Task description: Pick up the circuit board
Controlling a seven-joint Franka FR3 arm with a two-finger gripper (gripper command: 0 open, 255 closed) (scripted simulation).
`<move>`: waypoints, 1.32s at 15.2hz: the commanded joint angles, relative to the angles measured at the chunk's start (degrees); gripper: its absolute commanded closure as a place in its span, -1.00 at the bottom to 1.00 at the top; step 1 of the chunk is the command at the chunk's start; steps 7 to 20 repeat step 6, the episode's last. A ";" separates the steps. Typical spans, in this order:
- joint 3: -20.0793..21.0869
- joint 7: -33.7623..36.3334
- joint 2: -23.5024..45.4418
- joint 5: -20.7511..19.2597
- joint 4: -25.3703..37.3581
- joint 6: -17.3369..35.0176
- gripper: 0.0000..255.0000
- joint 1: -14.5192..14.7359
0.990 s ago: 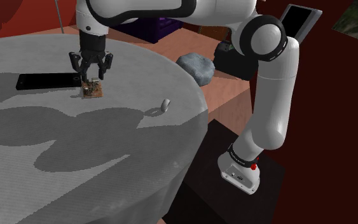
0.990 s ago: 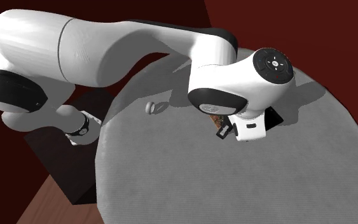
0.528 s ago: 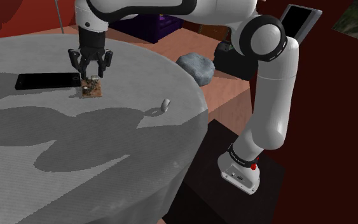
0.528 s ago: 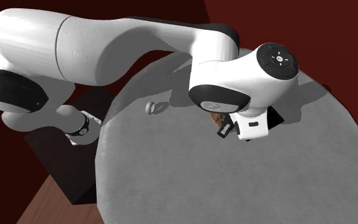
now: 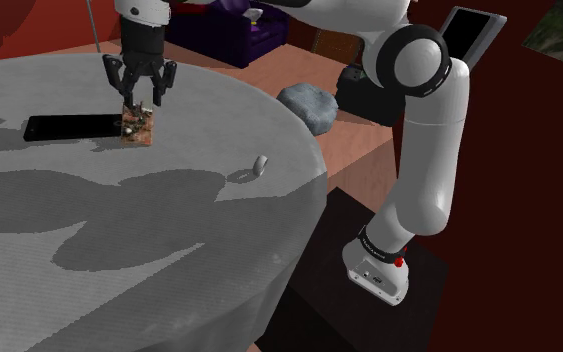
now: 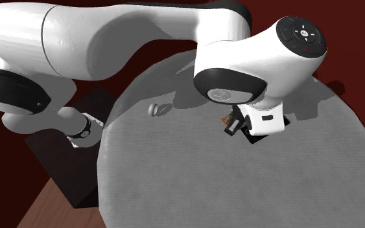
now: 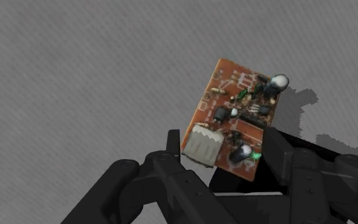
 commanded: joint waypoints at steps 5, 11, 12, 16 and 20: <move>0.05 0.44 0.86 -0.33 5.14 -4.28 1.00 0.69; 0.05 0.44 0.87 -0.33 5.16 -4.29 1.00 0.69; 0.05 0.44 0.87 -0.33 5.16 -4.29 1.00 0.69; 0.05 0.44 0.87 -0.33 5.16 -4.29 1.00 0.69; 0.05 0.44 0.87 -0.33 5.16 -4.29 1.00 0.69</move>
